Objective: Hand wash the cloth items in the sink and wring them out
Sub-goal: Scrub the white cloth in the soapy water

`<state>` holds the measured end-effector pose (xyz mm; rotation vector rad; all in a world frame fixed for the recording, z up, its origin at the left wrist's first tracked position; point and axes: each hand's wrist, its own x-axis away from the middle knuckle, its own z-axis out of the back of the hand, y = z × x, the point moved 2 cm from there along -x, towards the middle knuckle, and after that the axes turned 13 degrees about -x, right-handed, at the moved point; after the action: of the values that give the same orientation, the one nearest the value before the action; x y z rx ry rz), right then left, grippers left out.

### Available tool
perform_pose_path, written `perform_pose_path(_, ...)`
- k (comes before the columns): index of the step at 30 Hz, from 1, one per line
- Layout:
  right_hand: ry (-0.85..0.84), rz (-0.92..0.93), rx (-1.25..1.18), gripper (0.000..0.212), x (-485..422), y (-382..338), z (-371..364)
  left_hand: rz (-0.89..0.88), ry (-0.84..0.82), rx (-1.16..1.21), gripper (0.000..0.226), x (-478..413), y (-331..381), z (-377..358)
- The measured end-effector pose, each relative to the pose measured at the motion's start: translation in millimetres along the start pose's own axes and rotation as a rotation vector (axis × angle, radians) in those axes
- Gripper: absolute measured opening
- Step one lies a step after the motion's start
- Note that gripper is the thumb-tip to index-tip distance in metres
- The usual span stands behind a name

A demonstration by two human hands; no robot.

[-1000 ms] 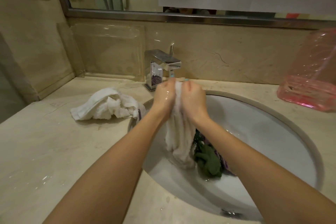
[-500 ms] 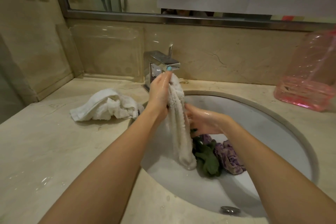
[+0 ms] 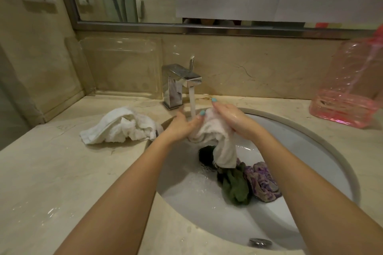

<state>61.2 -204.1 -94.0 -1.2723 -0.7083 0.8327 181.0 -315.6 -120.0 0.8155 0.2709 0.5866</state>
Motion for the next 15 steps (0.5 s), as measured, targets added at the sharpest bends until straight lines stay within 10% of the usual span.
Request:
perform_pose_path(5, 0.103, 0.071, -0.246, 0.027, -5.2, -19.3, -11.7, -0.249, -0.274, 0.240, 0.062, 12.6, 18.6, -6.6)
perform_pose_path(15, 0.463, 0.005, -0.464, 0.034, -12.3, 1.9, -24.3, -0.095, -0.038, 0.540, 0.058, 2.3, 12.9, -2.4)
